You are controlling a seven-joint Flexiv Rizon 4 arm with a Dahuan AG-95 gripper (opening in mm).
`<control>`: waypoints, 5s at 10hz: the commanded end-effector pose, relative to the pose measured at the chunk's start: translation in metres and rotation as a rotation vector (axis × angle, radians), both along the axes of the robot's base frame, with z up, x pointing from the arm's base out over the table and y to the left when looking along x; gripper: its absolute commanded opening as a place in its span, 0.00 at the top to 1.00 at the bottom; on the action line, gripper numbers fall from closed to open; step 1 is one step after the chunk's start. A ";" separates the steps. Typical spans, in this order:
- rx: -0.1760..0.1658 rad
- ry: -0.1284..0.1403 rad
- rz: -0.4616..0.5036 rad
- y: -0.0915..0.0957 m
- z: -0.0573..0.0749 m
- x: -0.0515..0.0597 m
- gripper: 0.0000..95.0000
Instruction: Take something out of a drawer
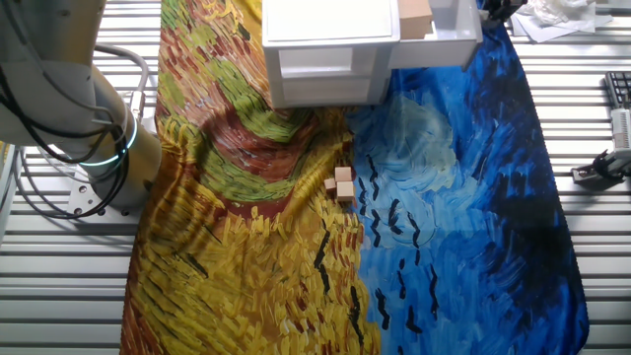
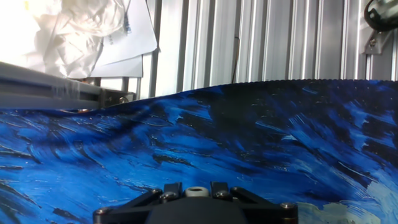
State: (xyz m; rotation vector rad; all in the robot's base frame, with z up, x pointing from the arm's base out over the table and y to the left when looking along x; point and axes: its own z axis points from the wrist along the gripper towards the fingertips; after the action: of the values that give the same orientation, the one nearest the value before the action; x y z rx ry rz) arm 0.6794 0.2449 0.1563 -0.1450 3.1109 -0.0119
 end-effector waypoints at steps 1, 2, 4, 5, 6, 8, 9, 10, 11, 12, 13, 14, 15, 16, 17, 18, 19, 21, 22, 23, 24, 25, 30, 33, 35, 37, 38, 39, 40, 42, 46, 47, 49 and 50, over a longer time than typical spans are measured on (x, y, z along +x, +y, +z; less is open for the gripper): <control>-0.001 0.001 0.000 0.000 0.000 0.001 1.00; -0.002 0.001 0.000 0.000 0.000 0.001 1.00; -0.003 0.001 0.000 0.000 -0.001 0.002 1.00; -0.004 0.001 -0.001 0.000 -0.001 0.002 1.00; -0.004 -0.001 -0.001 0.000 -0.002 0.002 1.00; -0.006 -0.001 -0.003 0.000 -0.002 0.002 1.00; -0.007 -0.001 -0.003 0.000 -0.002 0.002 1.00; -0.008 -0.002 -0.004 0.000 -0.002 0.002 1.00; -0.008 -0.005 -0.004 0.000 -0.002 0.002 1.00; -0.009 -0.005 -0.003 0.000 -0.002 0.002 1.00; -0.010 -0.005 -0.003 0.000 -0.002 0.002 1.00; -0.011 -0.005 -0.003 0.000 -0.002 0.002 1.00; -0.013 -0.006 -0.002 0.000 -0.002 0.002 1.00; -0.015 -0.012 0.001 0.000 -0.002 0.002 0.80; -0.016 -0.013 0.003 0.000 -0.002 0.002 0.80; -0.016 -0.013 0.003 0.000 -0.002 0.002 0.80; -0.015 -0.016 0.004 0.000 -0.002 0.002 0.80; -0.015 -0.020 0.005 0.000 -0.002 0.002 0.60; -0.020 -0.021 0.010 0.000 -0.002 0.002 0.60; -0.021 -0.021 0.010 0.000 -0.002 0.002 0.60; -0.021 -0.021 0.011 0.000 -0.002 0.002 0.60; -0.022 -0.021 0.009 0.001 -0.001 0.003 0.60; -0.021 -0.037 0.022 0.004 0.018 0.009 0.60; -0.023 -0.046 0.028 0.005 0.030 0.005 0.40; -0.023 -0.047 0.025 0.008 0.040 0.000 0.40; -0.024 -0.044 0.024 0.010 0.051 -0.007 0.40; -0.025 -0.043 0.025 0.012 0.057 -0.012 0.40; -0.026 -0.040 0.026 0.013 0.060 -0.015 0.40; -0.025 -0.039 0.027 0.013 0.065 -0.021 0.40; -0.018 -0.038 0.040 0.006 0.075 -0.046 0.40; -0.006 -0.048 0.033 -0.001 0.072 -0.079 0.40; 0.000 -0.053 0.031 -0.001 0.068 -0.082 0.40; 0.005 -0.052 0.025 -0.001 0.068 -0.082 0.40; 0.004 -0.049 0.024 -0.001 0.068 -0.082 0.40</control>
State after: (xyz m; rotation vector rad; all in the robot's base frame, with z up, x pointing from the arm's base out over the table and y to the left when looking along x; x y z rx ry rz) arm 0.5979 0.2436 0.2248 -0.1817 3.0611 -0.0089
